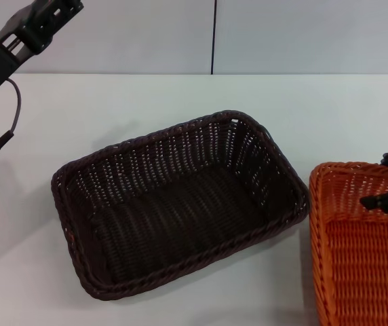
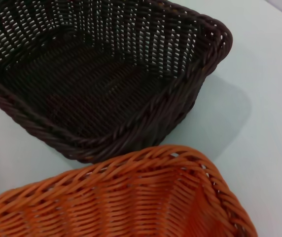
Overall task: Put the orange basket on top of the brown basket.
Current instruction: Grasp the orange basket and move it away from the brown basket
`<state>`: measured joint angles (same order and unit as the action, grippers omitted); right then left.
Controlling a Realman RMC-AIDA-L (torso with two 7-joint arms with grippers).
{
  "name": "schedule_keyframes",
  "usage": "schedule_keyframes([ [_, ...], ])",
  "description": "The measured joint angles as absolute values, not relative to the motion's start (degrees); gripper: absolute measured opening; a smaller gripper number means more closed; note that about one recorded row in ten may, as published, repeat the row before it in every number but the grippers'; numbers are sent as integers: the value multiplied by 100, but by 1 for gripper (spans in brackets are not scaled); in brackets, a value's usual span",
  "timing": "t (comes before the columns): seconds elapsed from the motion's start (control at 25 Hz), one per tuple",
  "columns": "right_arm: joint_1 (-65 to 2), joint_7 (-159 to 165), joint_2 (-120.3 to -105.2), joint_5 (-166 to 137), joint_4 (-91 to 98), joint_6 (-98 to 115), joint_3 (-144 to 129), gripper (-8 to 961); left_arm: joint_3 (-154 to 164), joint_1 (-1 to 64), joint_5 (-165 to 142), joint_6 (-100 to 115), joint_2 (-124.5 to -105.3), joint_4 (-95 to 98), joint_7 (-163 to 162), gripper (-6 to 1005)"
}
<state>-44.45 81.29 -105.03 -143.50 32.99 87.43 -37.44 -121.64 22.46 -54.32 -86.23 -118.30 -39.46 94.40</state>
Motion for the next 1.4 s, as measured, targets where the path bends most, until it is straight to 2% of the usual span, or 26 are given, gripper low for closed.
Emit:
schedule_keyframes([
  [0.64, -4254, 8171, -10581, -14351, 3385, 8780, -3874, 338, -12202, 2106, -5411, -8901, -11821, -4021, 9390, 860],
  [1.08, -3941, 8183, -10630, -14364, 3959, 9411, -3836, 271, -12165, 2056, -5418, -8936, -11814, -3981, 9386, 860],
  [1.32, -3591, 8364, -10578, -14353, 4778, 10368, -3621, 250, -12166, 1998, -5431, -8980, -11804, -3949, 9386, 860],
  [1.4, -3472, 8427, -10504, -14369, 4929, 10544, -3503, 235, -12171, 1989, -5427, -8982, -11805, -3948, 9386, 860],
])
